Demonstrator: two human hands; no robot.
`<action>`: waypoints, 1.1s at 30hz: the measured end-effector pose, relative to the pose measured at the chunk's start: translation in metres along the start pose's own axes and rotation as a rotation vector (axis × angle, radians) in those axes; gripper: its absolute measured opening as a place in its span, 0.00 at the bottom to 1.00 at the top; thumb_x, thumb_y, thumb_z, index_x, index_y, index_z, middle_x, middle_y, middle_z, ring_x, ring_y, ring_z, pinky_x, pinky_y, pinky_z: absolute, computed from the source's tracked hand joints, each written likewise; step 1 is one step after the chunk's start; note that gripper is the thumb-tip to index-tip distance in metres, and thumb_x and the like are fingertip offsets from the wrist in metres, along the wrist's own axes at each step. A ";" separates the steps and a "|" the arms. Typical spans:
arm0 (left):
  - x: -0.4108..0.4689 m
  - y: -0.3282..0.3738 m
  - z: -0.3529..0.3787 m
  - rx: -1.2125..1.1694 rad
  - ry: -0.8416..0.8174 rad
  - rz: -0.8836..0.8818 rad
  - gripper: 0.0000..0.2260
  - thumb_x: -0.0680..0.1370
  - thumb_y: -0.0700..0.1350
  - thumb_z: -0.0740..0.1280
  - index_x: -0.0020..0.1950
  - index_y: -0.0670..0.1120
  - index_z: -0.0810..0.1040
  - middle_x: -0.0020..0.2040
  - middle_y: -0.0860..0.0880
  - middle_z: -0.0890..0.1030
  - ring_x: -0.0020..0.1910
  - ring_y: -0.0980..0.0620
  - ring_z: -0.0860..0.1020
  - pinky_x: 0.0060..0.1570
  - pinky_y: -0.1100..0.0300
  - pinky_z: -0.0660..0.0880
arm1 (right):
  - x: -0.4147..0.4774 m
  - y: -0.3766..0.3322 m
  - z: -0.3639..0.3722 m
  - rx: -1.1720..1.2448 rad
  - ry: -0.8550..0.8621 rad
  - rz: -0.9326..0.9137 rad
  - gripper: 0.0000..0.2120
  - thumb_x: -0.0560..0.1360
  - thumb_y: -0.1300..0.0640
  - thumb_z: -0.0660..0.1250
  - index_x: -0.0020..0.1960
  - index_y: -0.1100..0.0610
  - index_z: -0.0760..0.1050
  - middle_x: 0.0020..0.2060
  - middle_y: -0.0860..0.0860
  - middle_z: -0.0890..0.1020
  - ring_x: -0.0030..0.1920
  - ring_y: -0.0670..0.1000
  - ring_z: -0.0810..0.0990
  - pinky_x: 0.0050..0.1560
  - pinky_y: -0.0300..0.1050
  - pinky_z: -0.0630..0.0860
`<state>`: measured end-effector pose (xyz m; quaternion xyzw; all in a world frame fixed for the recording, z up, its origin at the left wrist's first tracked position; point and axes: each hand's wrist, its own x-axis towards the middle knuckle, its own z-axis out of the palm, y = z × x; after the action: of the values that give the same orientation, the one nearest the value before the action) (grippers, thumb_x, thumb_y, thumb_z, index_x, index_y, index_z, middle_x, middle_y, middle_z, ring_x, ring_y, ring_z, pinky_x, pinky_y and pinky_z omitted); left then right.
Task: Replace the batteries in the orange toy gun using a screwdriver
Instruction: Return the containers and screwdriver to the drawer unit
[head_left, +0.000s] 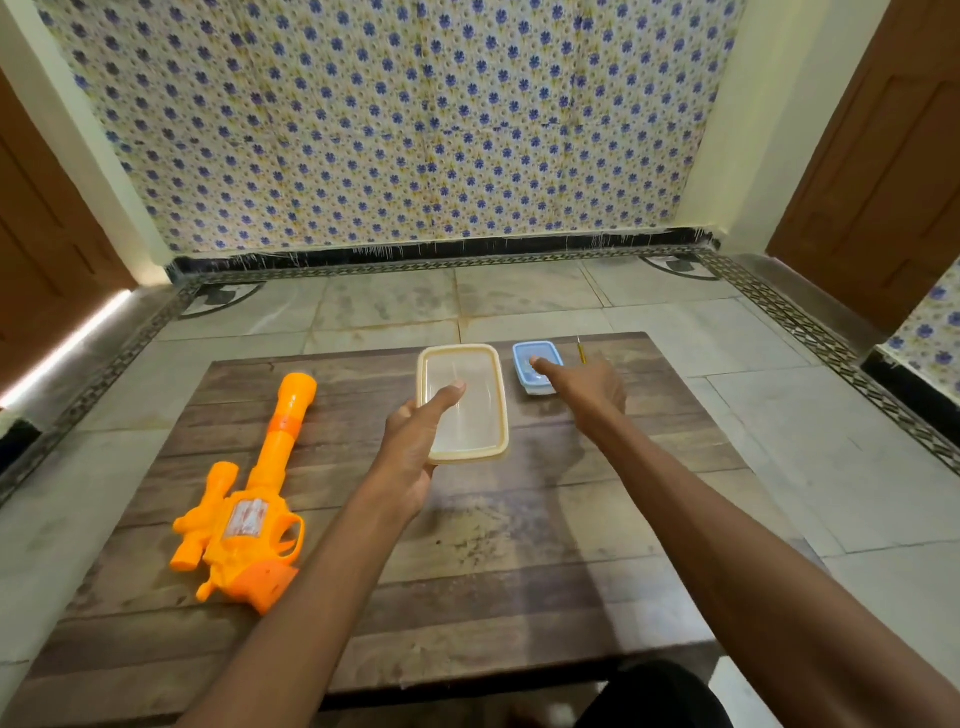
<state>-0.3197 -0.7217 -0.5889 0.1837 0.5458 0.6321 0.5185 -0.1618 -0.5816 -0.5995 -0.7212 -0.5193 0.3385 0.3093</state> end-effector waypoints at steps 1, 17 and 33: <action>0.004 0.003 0.000 -0.011 -0.008 0.003 0.10 0.74 0.45 0.75 0.51 0.47 0.77 0.46 0.47 0.84 0.44 0.50 0.83 0.45 0.54 0.80 | 0.007 -0.004 0.004 -0.051 0.002 -0.002 0.40 0.60 0.30 0.73 0.58 0.59 0.77 0.56 0.57 0.80 0.56 0.59 0.80 0.47 0.47 0.74; 0.000 0.025 -0.032 -0.019 0.045 0.030 0.12 0.75 0.45 0.74 0.57 0.45 0.80 0.50 0.46 0.85 0.45 0.50 0.84 0.39 0.57 0.81 | -0.058 0.009 0.028 0.499 -0.361 0.086 0.20 0.66 0.44 0.78 0.47 0.58 0.79 0.33 0.51 0.72 0.27 0.47 0.66 0.26 0.39 0.62; 0.156 0.128 -0.059 -0.039 0.137 0.113 0.28 0.71 0.50 0.78 0.66 0.42 0.75 0.56 0.42 0.84 0.53 0.45 0.84 0.54 0.42 0.81 | 0.003 -0.145 0.097 0.667 -0.493 -0.044 0.15 0.71 0.45 0.75 0.47 0.55 0.78 0.35 0.52 0.70 0.25 0.44 0.60 0.23 0.38 0.58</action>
<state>-0.4864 -0.6004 -0.5478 0.1603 0.5565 0.6817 0.4470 -0.3180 -0.5307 -0.5400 -0.4674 -0.4550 0.6440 0.3998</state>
